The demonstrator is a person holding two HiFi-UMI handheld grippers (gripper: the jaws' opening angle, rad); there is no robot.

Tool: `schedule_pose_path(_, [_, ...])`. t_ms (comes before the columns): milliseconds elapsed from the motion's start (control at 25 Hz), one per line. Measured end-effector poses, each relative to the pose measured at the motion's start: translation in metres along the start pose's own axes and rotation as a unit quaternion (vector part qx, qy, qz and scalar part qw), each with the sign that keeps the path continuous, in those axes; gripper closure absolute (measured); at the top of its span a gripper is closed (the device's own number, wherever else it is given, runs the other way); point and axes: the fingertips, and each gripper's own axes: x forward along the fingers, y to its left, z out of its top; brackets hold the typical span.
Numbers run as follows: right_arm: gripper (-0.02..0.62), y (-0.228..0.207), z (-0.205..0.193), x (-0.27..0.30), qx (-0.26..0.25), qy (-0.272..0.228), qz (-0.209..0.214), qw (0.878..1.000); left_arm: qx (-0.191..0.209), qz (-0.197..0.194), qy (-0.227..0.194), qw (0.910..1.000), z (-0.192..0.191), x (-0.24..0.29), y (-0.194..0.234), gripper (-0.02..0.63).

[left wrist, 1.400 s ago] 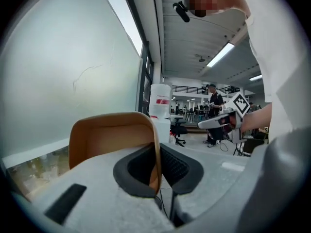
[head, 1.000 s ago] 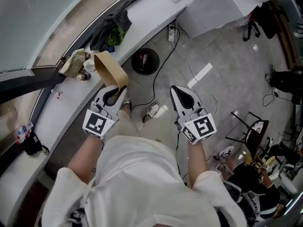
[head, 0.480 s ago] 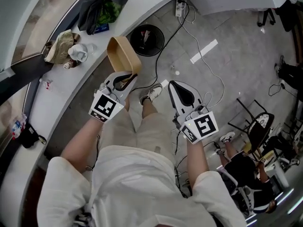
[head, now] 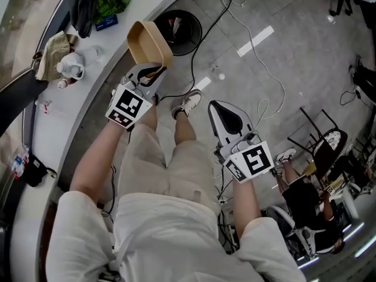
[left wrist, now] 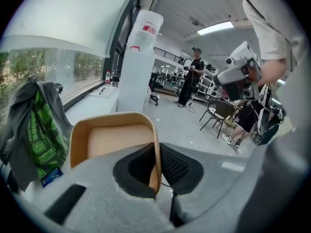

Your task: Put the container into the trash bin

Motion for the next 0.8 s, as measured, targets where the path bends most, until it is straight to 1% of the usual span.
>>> schedule_pose_path(160, [0.594, -0.019, 0.009, 0.01, -0.004, -0.012, -0.002, 1.0, 0.016, -0.032, 0.041, 0.9985, -0.023, 0.036, 0.002, 0.583])
schedule_pose_path(280, [0.594, -0.033, 0.016, 0.018, -0.004, -0.023, -0.004, 1.0, 0.023, -0.049, 0.063, 0.9966, -0.032, 0.056, 0.006, 0.583])
schedule_pose_path(520, [0.594, -0.038, 0.012, 0.033, 0.0, -0.023, 0.013, 1.0, 0.033, -0.058, 0.099, 0.9929, -0.054, 0.081, 0.021, 0.583])
schedule_pose_path(640, [0.594, -0.039, 0.005, 0.039, 0.001, -0.016, 0.022, 1.0, 0.042, -0.071, 0.123, 0.989, -0.067, 0.095, 0.024, 0.583])
schedule_pose_path(800, [0.594, -0.045, -0.006, 0.047, 0.011, -0.011, 0.023, 1.0, 0.058, -0.094, 0.153, 0.982, -0.089, 0.113, 0.022, 0.583])
